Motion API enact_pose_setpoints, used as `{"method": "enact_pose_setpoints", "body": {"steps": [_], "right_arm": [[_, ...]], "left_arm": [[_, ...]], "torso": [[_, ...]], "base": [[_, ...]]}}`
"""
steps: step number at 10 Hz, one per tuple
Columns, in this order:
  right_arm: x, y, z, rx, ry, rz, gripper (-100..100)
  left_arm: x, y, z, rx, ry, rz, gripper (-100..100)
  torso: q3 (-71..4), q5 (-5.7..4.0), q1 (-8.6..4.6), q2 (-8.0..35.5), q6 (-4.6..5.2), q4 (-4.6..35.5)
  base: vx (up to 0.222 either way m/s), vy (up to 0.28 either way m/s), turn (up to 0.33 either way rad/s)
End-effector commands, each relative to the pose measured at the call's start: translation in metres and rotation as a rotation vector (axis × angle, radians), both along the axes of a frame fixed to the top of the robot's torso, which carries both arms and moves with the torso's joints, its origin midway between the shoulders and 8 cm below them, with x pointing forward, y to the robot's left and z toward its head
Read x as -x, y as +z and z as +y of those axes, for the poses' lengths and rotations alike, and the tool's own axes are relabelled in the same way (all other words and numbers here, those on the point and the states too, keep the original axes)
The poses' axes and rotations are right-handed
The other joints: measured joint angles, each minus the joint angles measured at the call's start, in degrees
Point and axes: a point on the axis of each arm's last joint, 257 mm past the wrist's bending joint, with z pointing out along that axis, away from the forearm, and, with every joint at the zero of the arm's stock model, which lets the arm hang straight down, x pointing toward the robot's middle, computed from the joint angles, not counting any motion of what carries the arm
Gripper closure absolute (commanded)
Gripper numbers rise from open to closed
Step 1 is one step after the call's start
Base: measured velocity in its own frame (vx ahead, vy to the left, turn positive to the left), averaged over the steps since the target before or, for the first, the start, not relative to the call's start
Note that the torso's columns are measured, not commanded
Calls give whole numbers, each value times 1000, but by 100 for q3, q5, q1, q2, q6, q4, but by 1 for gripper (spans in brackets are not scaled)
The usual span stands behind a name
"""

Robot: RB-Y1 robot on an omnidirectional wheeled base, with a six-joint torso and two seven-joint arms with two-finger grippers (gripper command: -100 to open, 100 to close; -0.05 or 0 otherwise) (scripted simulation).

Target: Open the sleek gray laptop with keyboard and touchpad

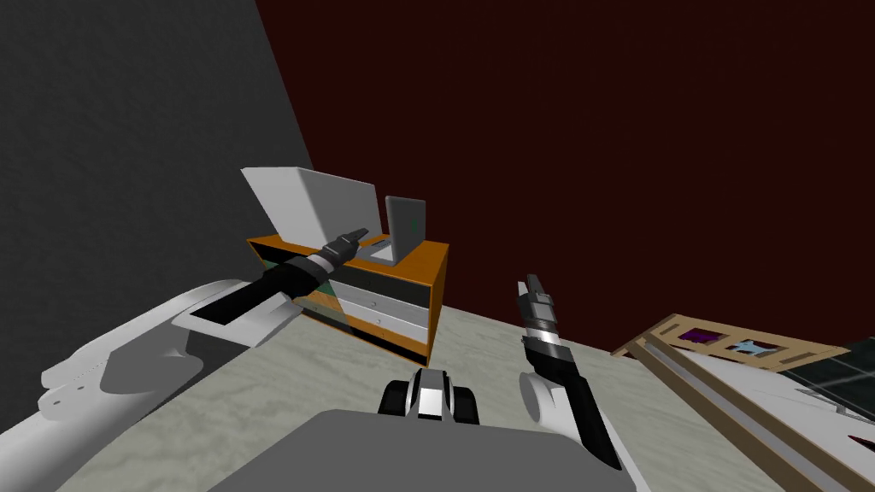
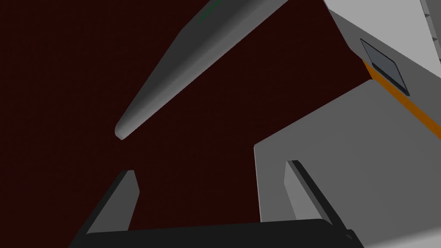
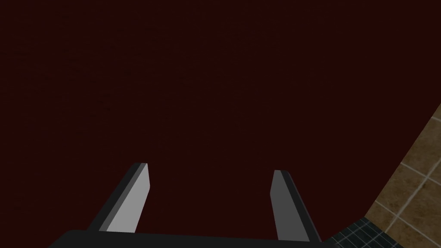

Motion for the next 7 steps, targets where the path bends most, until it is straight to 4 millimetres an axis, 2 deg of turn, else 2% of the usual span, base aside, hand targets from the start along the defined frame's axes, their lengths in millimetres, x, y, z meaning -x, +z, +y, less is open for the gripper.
{"method": "enact_pose_setpoints", "body": {"steps": [1,2,4,5,6,7], "right_arm": [[0,0,0,0,0,0,0],[0,0,0,0,0,0,0],[0,0,0,0,0,0,0],[0,0,0,0,0,0,0],[0,0,0,0,0,0,0],[0,0,0,0,0,0,0]], "left_arm": [[-4,3,10,-29,36,40,-100],[-6,12,12,-36,45,46,-100],[-7,7,18,-48,67,69,-100],[-10,16,21,-64,81,79,-100],[-10,13,25,-65,96,92,-100],[-12,22,27,-75,109,97,-100]], "torso": [[0,-1,-1,1,3,0],[0,-1,-2,0,-1,0],[-1,0,1,-1,-1,0],[-1,-1,-4,-1,0,0],[-2,-2,-3,-1,5,0],[0,0,-1,0,1,0]], "base": [[-13,28,-71],[-10,33,-122],[-3,24,-32],[-1,20,-106],[-2,26,-112],[3,32,-180]]}}
